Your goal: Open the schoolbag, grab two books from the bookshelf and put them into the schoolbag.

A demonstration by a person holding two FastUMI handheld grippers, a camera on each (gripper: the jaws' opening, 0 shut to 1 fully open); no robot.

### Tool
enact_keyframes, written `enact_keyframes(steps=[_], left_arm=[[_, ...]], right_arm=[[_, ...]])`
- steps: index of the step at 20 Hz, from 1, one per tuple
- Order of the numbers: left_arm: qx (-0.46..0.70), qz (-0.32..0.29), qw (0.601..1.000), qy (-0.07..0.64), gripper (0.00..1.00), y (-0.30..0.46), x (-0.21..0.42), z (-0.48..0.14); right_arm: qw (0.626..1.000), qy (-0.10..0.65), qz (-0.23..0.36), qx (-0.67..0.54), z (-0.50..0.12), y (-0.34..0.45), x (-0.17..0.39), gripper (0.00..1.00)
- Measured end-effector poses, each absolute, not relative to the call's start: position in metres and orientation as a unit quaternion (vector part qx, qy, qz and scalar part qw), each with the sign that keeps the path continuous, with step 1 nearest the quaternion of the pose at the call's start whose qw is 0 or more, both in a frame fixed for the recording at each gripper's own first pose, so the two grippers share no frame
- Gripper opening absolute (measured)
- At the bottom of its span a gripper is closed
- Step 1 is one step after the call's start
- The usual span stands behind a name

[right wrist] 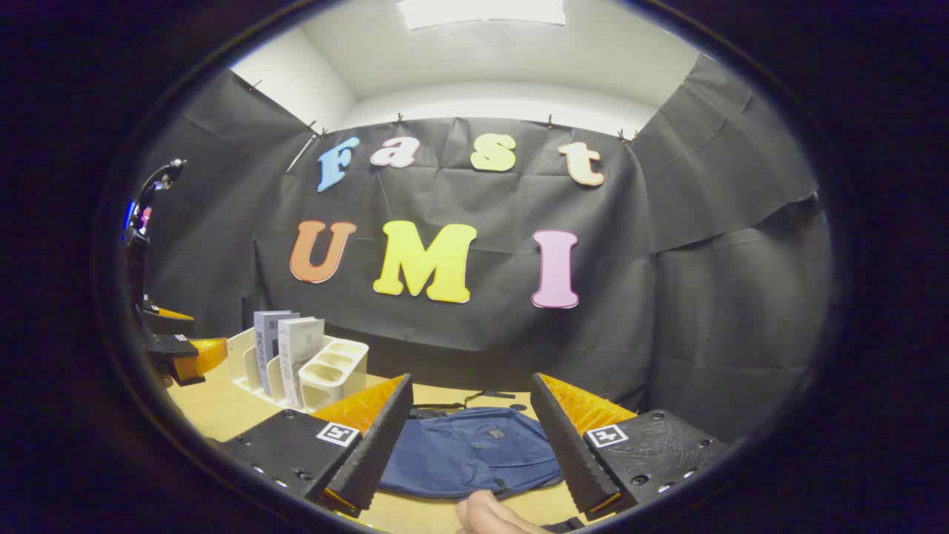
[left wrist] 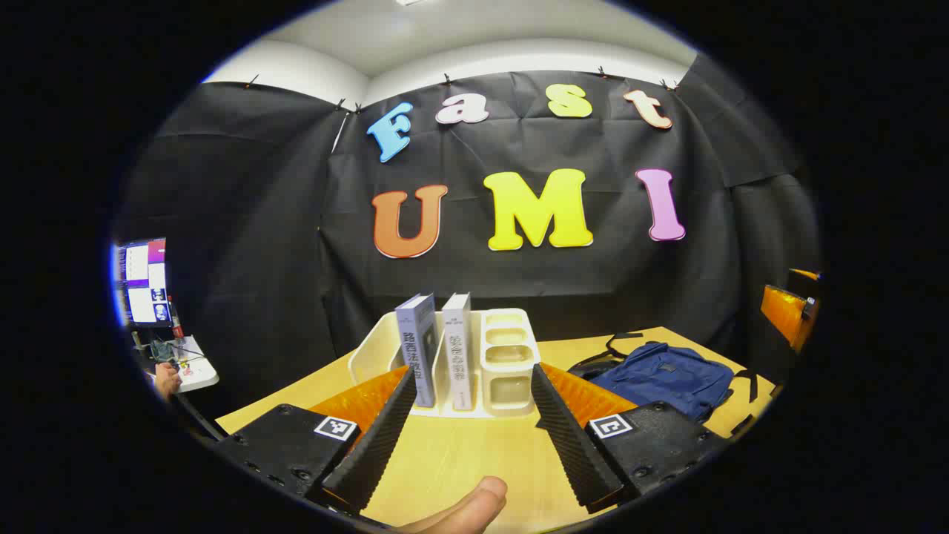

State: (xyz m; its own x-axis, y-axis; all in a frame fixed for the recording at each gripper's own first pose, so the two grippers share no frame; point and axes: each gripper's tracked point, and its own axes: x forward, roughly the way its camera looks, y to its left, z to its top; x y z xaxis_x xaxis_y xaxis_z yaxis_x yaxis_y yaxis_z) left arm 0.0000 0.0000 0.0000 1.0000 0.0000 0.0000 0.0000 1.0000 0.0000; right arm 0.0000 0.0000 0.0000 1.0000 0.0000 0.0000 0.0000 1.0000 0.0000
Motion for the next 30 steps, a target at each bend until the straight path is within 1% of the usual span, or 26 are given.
enact_keyframes(steps=[1, 2, 3, 4, 5, 6, 8, 9, 10, 11, 12, 14, 15, 17, 22, 25, 26, 27, 28, 30], left_arm=[[-0.001, 0.004, 1.000, -0.001, 0.98, 0.011, -0.001, -0.001], [-0.004, 0.005, 1.000, 0.001, 0.98, 0.020, 0.000, -0.003], [-0.008, 0.004, 1.000, 0.005, 0.98, 0.027, -0.001, -0.005], [-0.010, 0.001, 1.000, 0.005, 0.98, 0.033, 0.000, -0.004], [-0.010, 0.001, 1.000, 0.010, 0.98, 0.036, -0.001, -0.007], [-0.009, 0.000, 1.000, 0.006, 0.96, 0.042, -0.001, -0.007], [-0.003, 0.001, 1.000, 0.002, 0.98, 0.051, -0.001, -0.005], [-0.001, 0.004, 1.000, -0.004, 0.98, 0.056, 0.001, -0.001], [0.000, 0.005, 1.000, -0.007, 0.98, 0.057, 0.002, 0.000], [0.001, 0.001, 1.000, -0.007, 0.98, 0.056, 0.003, -0.001], [0.003, -0.007, 1.000, -0.005, 0.98, 0.053, 0.003, -0.002], [0.004, -0.011, 1.000, -0.006, 0.98, 0.053, 0.002, -0.001], [0.006, -0.012, 1.000, -0.007, 0.96, 0.054, 0.002, 0.000], [0.011, -0.016, 1.000, -0.007, 0.98, 0.054, 0.001, -0.001], [0.011, -0.015, 1.000, -0.009, 0.98, 0.057, -0.001, -0.001], [0.014, -0.013, 1.000, -0.009, 0.98, 0.061, -0.001, -0.001], [0.015, -0.013, 1.000, -0.011, 0.98, 0.061, -0.001, 0.000], [0.016, -0.013, 1.000, -0.013, 0.98, 0.063, -0.002, 0.000], [0.017, -0.014, 1.000, -0.013, 0.98, 0.062, -0.001, 0.000], [0.016, -0.017, 1.000, -0.012, 0.98, 0.061, 0.000, -0.001]], right_arm=[[1.000, 0.004, 0.000, -0.001, -0.002, 0.009, 0.000, 0.97], [1.000, 0.010, 0.002, 0.002, -0.002, 0.018, -0.001, 0.93], [1.000, 0.015, 0.006, 0.005, -0.004, 0.028, -0.001, 0.98], [1.000, 0.023, 0.009, 0.005, -0.006, 0.035, -0.001, 0.95], [1.000, 0.028, 0.008, 0.003, -0.009, 0.036, -0.001, 0.98], [1.000, 0.030, 0.001, 0.004, -0.008, 0.036, -0.002, 0.98], [1.000, 0.019, -0.013, 0.011, -0.004, 0.033, -0.005, 0.98], [1.000, 0.017, -0.017, 0.017, -0.005, 0.034, -0.005, 0.95], [0.999, 0.022, -0.018, 0.021, -0.008, 0.036, -0.003, 0.95], [0.999, 0.031, -0.018, 0.024, -0.015, 0.038, -0.002, 0.93], [0.999, 0.038, -0.019, 0.027, -0.018, 0.039, 0.000, 0.95], [0.998, 0.050, -0.024, 0.028, -0.024, 0.038, 0.006, 0.95], [0.998, 0.058, -0.024, 0.028, -0.027, 0.039, 0.009, 0.97], [0.997, 0.069, -0.017, 0.030, -0.032, 0.043, 0.012, 0.98], [0.997, 0.076, -0.014, 0.019, -0.035, 0.048, 0.018, 0.95], [0.997, 0.083, -0.009, 0.009, -0.041, 0.055, 0.019, 0.95], [0.996, 0.085, -0.008, 0.005, -0.043, 0.056, 0.019, 0.98], [0.996, 0.086, -0.003, 0.001, -0.044, 0.059, 0.019, 0.98], [0.996, 0.089, 0.000, -0.003, -0.047, 0.062, 0.019, 0.95], [0.995, 0.097, 0.007, -0.005, -0.053, 0.067, 0.020, 0.95]])
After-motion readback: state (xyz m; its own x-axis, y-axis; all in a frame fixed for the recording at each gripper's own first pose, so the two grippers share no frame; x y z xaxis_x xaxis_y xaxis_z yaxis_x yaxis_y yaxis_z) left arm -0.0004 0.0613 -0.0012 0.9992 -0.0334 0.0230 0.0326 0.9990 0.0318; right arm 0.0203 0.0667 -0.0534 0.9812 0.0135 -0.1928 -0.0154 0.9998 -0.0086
